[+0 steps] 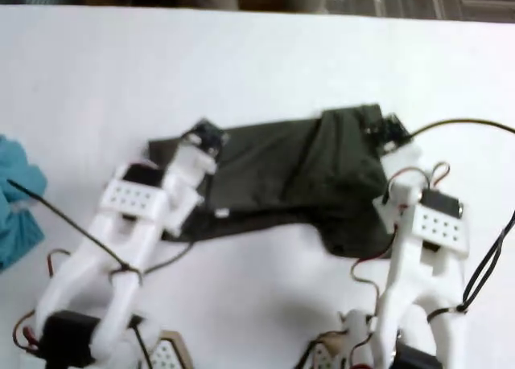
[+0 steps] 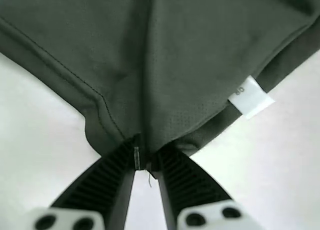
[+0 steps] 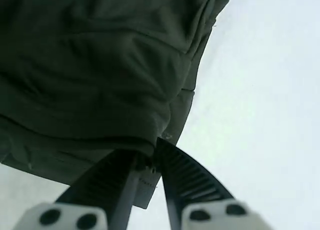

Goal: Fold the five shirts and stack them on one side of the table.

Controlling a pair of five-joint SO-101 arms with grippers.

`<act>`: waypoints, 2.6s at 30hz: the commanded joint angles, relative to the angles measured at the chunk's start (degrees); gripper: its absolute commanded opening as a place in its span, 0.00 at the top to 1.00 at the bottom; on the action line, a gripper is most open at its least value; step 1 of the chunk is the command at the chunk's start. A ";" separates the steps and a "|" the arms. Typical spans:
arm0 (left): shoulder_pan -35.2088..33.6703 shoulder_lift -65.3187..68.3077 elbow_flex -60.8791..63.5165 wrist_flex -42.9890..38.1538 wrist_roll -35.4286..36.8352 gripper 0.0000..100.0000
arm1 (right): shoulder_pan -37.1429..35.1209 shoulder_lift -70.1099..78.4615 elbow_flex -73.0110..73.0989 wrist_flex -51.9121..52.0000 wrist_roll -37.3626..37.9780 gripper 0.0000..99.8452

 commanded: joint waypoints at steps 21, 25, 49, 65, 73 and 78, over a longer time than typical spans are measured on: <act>0.35 -7.47 3.12 2.11 -3.52 0.98 | 7.16 -2.15 3.96 -6.20 6.07 0.98; 0.44 -7.47 6.02 0.79 -3.69 0.98 | 10.95 -2.15 1.14 -5.67 7.74 0.98; 0.53 -7.12 16.04 -8.09 -3.69 0.98 | 4.00 -2.07 15.03 -11.12 8.00 0.98; 4.04 -7.56 18.07 -8.62 -3.52 0.97 | 4.88 -1.89 14.95 -13.67 8.00 0.98; -5.36 -7.65 13.32 -4.92 -3.69 0.83 | 4.97 -1.80 15.12 -13.49 8.00 0.92; -10.37 -7.65 -0.92 5.19 -3.78 0.83 | 4.97 -2.07 14.95 -13.49 8.00 0.77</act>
